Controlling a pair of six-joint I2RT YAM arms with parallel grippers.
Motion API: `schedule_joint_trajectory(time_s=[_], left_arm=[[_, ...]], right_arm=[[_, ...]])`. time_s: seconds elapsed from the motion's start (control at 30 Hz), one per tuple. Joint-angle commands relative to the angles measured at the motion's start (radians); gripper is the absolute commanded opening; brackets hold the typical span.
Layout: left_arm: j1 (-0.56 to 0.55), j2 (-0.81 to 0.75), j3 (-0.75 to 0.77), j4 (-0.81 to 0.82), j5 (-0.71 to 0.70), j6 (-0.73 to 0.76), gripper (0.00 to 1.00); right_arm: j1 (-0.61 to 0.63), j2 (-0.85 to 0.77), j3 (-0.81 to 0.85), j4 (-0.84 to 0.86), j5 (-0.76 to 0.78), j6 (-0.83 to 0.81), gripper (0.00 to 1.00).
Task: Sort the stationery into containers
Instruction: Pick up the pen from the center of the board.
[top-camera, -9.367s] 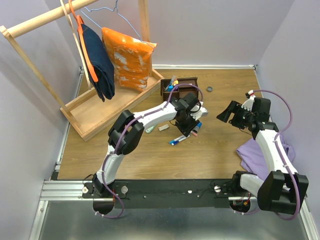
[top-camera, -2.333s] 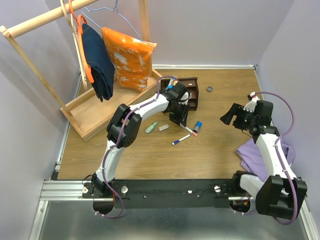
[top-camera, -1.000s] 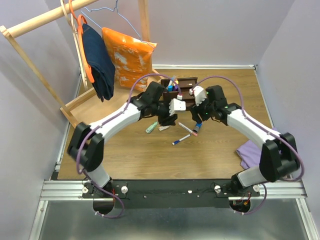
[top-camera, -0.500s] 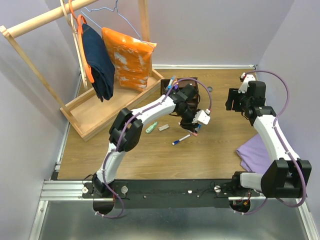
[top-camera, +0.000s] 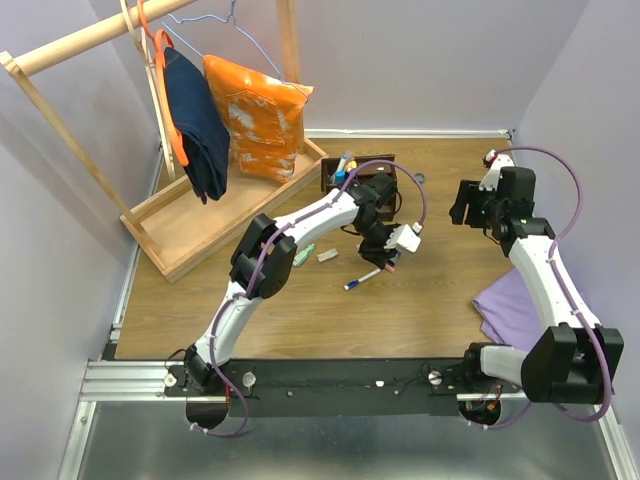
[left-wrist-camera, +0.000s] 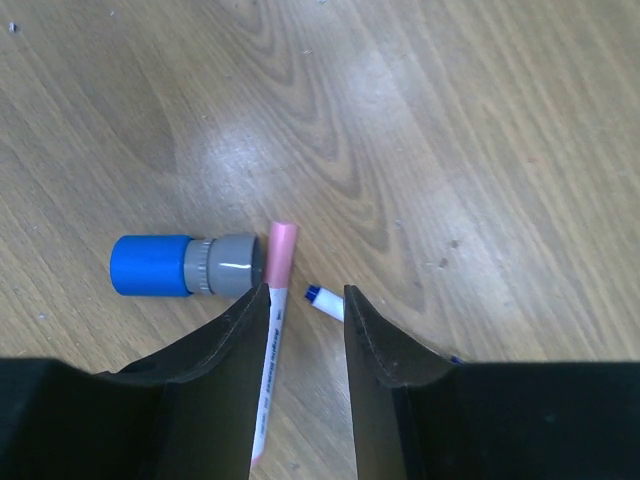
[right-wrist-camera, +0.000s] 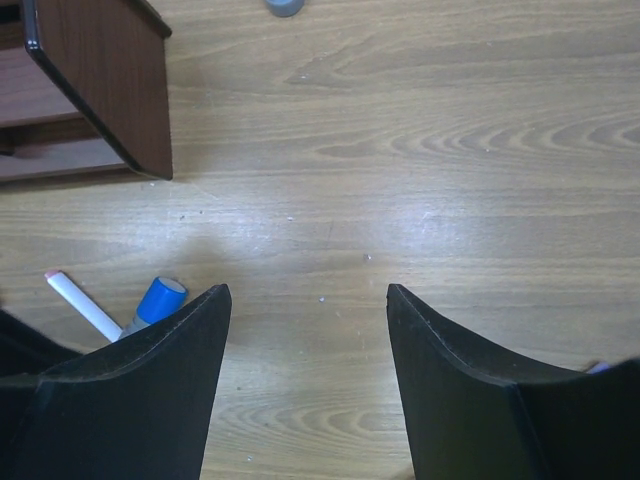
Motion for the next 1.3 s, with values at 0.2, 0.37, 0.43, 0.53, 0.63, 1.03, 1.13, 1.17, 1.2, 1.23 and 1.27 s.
schedule_joint_trajectory(time_s=[0.2,0.37,0.43,0.53,0.63,1.03,1.13,1.17,1.2,1.23,1.27], left_arm=[[0.004,0.149,0.145,-0.058,-0.038,-0.036,0.43],[0.005,0.169,0.165,-0.048,-0.048,-0.042,0.43],[0.009,0.176,0.177,-0.049,-0.051,-0.045,0.43],[0.007,0.192,0.191,-0.054,-0.060,-0.045,0.43],[0.005,0.213,0.218,-0.083,-0.083,-0.039,0.42],[-0.013,0.227,0.198,-0.181,-0.156,-0.007,0.40],[-0.024,0.241,0.203,-0.219,-0.184,0.004,0.39],[-0.027,0.250,0.207,-0.229,-0.196,0.004,0.38],[-0.030,0.255,0.217,-0.238,-0.199,0.004,0.38],[-0.034,0.259,0.221,-0.252,-0.202,-0.001,0.38],[-0.034,0.268,0.224,-0.253,-0.209,-0.010,0.37]], right_arm=[[-0.007,0.014,-0.014,0.014,-0.034,0.008,0.72],[-0.010,0.004,-0.034,0.020,-0.034,0.014,0.72],[-0.015,0.006,-0.038,0.022,-0.036,0.019,0.72],[-0.018,0.009,-0.038,0.025,-0.037,0.020,0.72],[-0.019,0.013,-0.034,0.026,-0.036,0.016,0.72],[-0.033,-0.003,-0.051,0.034,-0.040,0.025,0.72],[-0.036,-0.006,-0.051,0.033,-0.045,0.028,0.72],[-0.038,-0.008,-0.049,0.033,-0.045,0.028,0.72],[-0.039,-0.009,-0.049,0.033,-0.049,0.030,0.72],[-0.041,-0.009,-0.049,0.033,-0.050,0.031,0.72],[-0.041,-0.011,-0.049,0.031,-0.051,0.030,0.72]])
